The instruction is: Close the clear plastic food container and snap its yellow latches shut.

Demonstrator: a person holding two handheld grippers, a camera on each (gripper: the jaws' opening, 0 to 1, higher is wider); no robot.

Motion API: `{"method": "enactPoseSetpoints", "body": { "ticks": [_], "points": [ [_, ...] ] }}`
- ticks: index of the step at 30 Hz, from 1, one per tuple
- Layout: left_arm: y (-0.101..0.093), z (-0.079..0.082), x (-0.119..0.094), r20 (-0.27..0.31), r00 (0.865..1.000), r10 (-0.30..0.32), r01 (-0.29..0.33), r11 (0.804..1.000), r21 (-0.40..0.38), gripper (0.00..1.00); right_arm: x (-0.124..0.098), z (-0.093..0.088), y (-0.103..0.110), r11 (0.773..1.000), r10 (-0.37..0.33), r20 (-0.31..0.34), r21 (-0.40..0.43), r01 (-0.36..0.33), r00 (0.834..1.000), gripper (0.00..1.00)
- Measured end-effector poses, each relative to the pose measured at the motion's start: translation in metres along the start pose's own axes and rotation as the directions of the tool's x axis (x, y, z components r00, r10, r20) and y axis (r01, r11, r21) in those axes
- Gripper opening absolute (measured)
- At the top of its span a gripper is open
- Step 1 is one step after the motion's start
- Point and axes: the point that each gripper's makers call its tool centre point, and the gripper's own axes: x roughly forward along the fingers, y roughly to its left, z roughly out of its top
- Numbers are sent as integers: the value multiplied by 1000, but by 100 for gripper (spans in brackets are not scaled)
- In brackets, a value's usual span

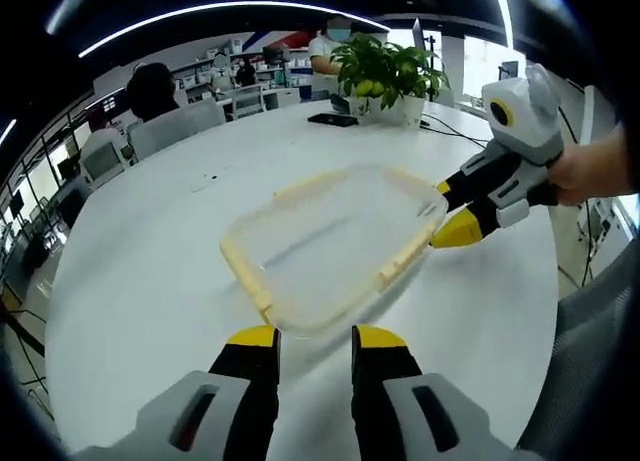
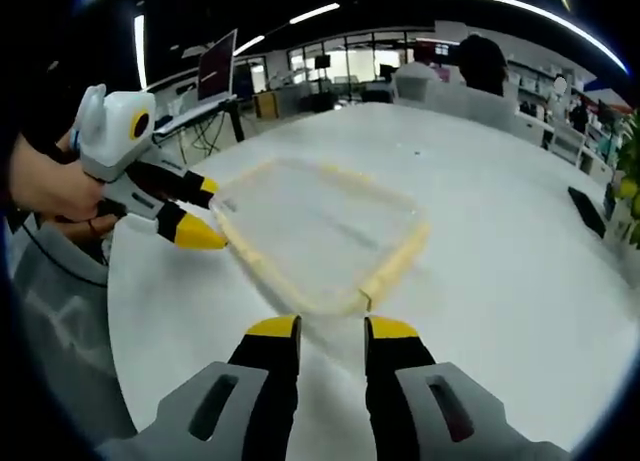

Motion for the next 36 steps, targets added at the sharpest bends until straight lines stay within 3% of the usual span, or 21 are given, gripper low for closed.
{"method": "enactPoseSetpoints", "body": {
  "ticks": [32,36],
  "points": [
    [15,-20,-13,-25,999,34,-35,999,-34,21,14,9,17,999,31,-16,-41,-32,999,18],
    [15,-21,-20,-20,999,45,-46,998,-45,24,5,10,15,1000,4,-6,-7,-4,1000,24]
  ]
}}
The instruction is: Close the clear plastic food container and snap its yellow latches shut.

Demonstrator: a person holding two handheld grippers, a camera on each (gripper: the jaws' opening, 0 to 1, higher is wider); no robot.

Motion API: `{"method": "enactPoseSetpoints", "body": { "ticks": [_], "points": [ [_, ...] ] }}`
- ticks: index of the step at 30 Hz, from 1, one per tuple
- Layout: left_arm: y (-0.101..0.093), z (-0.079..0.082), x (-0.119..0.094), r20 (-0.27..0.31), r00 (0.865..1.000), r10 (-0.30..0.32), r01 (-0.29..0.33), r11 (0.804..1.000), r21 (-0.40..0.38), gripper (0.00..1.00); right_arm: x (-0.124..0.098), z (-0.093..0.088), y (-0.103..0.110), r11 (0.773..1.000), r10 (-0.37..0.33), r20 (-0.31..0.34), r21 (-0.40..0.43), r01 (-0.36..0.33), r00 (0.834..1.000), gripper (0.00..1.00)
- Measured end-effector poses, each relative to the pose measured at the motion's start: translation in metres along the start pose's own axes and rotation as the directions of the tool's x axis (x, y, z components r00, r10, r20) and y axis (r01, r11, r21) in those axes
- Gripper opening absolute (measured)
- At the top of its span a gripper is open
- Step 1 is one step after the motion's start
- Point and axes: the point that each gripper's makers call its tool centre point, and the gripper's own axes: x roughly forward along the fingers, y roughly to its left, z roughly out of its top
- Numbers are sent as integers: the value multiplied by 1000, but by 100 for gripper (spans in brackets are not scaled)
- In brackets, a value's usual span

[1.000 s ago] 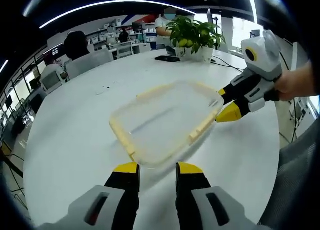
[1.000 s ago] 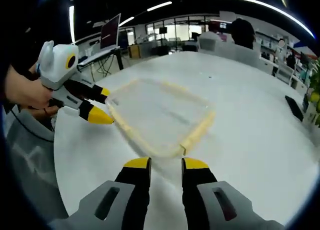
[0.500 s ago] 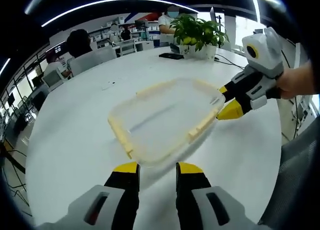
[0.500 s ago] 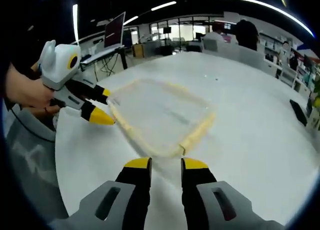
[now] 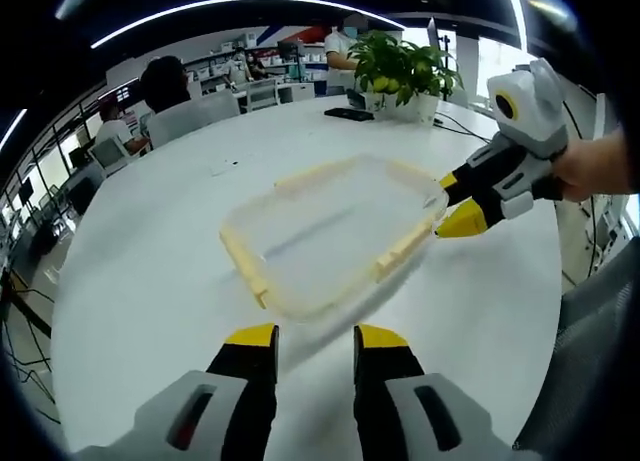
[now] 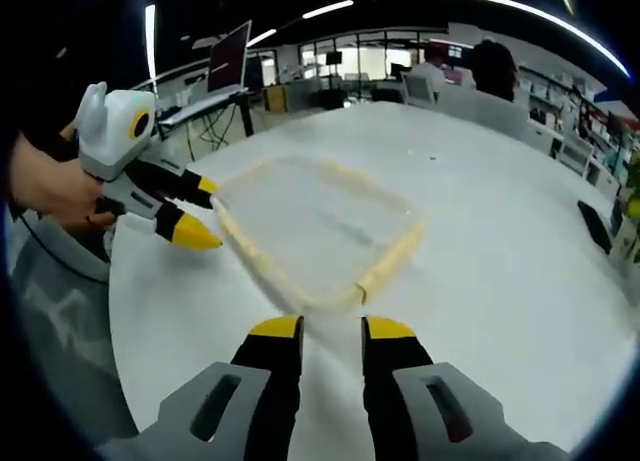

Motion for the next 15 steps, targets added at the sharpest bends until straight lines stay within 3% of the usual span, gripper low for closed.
{"method": "enactPoseSetpoints", "body": {
  "ticks": [5,15],
  "points": [
    [1,5,-20,42,999,29,-27,999,-42,28,-18,2,2,998,-27,14,48,26,1000,36],
    [-18,13,-50,108,993,39,-31,997,-76,32,-53,6,21,996,-56,55,72,52,997,42]
  ]
}}
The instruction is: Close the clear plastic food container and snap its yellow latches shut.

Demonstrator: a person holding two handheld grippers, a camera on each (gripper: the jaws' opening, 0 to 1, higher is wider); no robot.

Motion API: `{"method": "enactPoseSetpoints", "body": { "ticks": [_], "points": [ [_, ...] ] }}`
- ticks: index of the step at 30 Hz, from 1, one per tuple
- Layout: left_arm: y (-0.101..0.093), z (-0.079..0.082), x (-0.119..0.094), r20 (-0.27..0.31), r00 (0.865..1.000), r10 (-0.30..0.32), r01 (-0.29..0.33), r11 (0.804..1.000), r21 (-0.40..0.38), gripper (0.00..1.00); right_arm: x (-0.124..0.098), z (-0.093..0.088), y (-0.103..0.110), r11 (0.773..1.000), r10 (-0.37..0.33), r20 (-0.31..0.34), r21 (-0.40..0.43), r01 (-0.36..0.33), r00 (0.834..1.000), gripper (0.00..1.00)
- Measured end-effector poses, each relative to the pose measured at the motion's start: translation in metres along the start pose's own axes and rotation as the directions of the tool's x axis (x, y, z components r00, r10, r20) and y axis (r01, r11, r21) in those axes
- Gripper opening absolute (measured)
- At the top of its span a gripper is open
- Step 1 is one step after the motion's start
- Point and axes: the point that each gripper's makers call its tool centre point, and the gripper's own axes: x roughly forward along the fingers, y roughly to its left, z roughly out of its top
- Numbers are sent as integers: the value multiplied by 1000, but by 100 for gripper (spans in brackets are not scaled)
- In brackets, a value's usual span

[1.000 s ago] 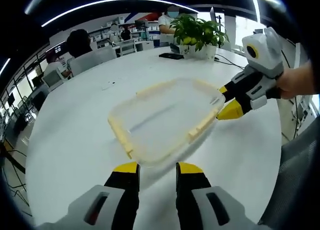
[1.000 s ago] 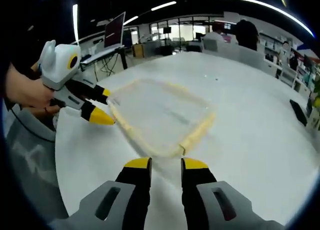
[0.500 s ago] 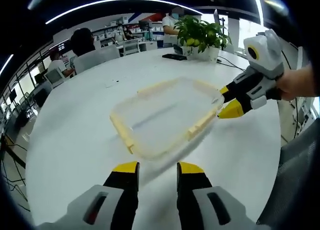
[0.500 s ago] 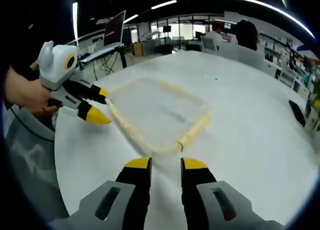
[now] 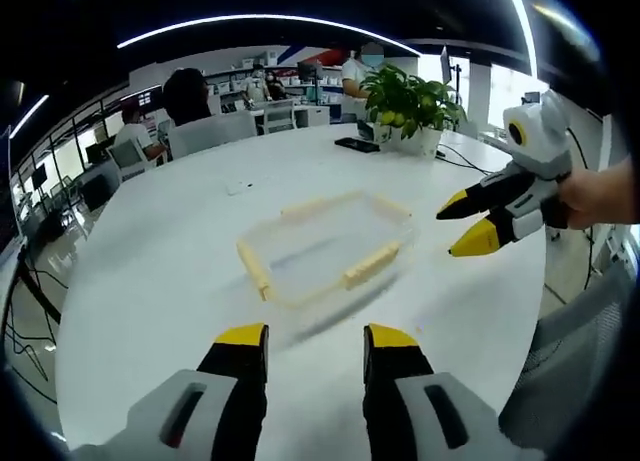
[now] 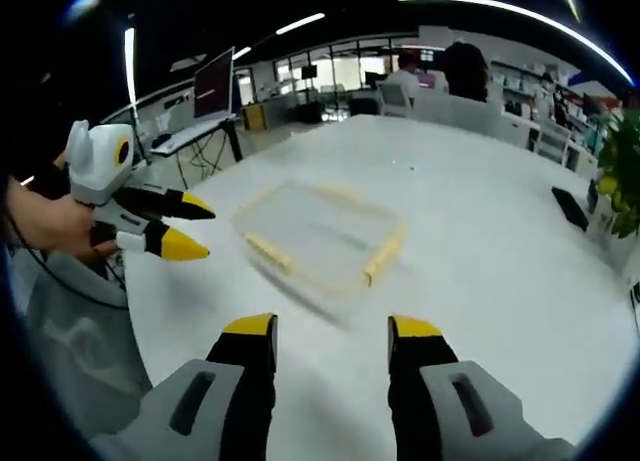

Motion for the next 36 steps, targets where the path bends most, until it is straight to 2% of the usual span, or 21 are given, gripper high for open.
{"method": "enactPoseSetpoints", "body": {
  "ticks": [5,8,11,13,16,19,23,26,28,31,34,36],
  "points": [
    [-11,4,-13,33,999,1,0,1000,-16,33,-14,-1,9,1000,-8,12,7,8,1000,44],
    [-7,9,-25,73,997,35,-34,999,-17,33,-23,-2,15,1000,-14,22,10,14,1000,45],
    [1,8,-36,87,994,70,-65,996,-54,33,-31,-3,19,999,-25,33,25,24,999,46],
    [8,4,-46,94,991,93,-83,991,-102,34,-35,-4,22,999,-33,38,29,32,999,46],
    [15,-4,-62,96,986,134,-113,973,-200,35,-44,-5,29,997,-45,68,71,40,997,48],
    [18,-11,-74,96,982,161,-131,956,-263,36,-53,-5,33,991,-84,95,110,74,992,49],
    [15,-18,-84,90,980,175,-140,941,-309,38,-61,-3,31,982,-139,128,147,120,982,53],
    [10,-18,-90,102,980,172,-133,942,-309,39,-67,-4,31,972,-185,135,169,161,973,54],
    [3,-17,-94,117,982,146,-103,944,-315,38,-71,-5,32,966,-207,139,187,180,968,56],
    [-4,-19,-104,123,983,139,-95,945,-311,37,-74,-8,39,961,-218,138,201,188,966,56],
    [-1,-21,-114,145,976,165,-113,944,-311,36,-77,-11,45,960,-224,127,203,196,966,56],
    [0,-26,-116,141,975,169,-116,939,-323,35,-80,-10,49,962,-223,126,190,197,967,57]
  ]
}}
